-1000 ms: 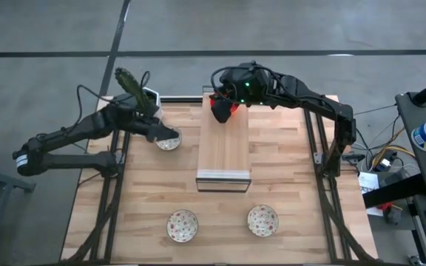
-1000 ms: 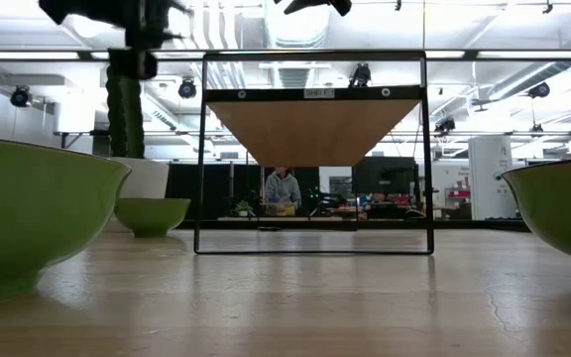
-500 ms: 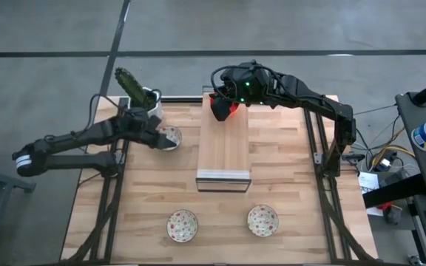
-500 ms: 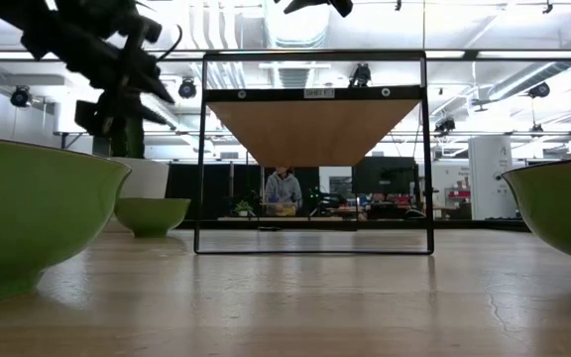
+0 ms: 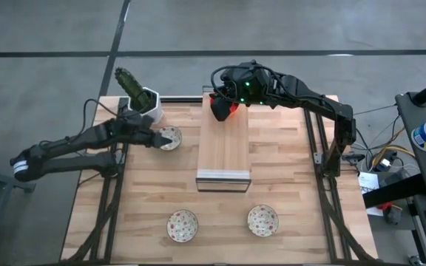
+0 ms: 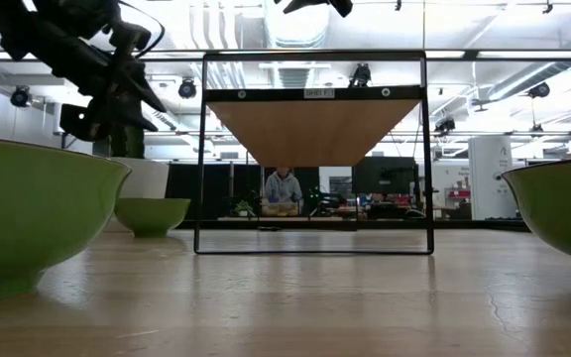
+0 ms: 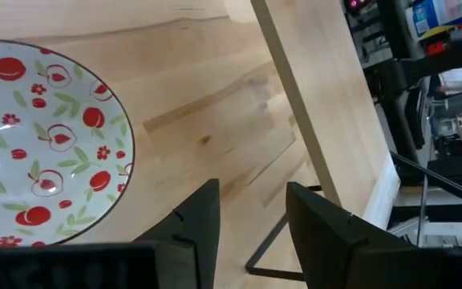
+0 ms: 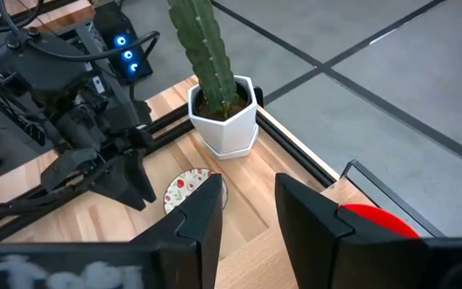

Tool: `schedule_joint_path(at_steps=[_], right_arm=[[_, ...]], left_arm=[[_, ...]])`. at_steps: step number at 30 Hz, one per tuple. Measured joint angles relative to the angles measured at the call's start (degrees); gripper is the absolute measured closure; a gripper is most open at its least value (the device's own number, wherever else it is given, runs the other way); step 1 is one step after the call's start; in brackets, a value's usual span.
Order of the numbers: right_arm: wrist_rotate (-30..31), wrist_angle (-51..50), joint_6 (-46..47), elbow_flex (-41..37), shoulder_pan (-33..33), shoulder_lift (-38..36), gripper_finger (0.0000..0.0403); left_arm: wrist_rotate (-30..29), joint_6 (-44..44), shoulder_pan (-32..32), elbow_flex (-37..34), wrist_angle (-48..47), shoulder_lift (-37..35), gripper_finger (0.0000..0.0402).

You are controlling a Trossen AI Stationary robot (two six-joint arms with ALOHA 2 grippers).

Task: Pick & Place Mini bowls
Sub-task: Put the white patterned bowl on the shelf

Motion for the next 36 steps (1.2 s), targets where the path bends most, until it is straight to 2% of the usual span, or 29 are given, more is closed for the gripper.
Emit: schedule_joint_path(at_steps=[12, 36], right_arm=[[-0.05, 0.00, -0.47, -0.02, 0.02, 0.00, 0.0304], [-0.59, -0.02, -0.42, -0.04, 0.52, 0.09, 0.0335]], left_arm=[[-0.63, -2.80, 0.41, -3.33, -1.14, -2.49, 0.0266], [-0.87, -2.98, 5.94, -3.61, -0.89, -5.33, 0.0266]])
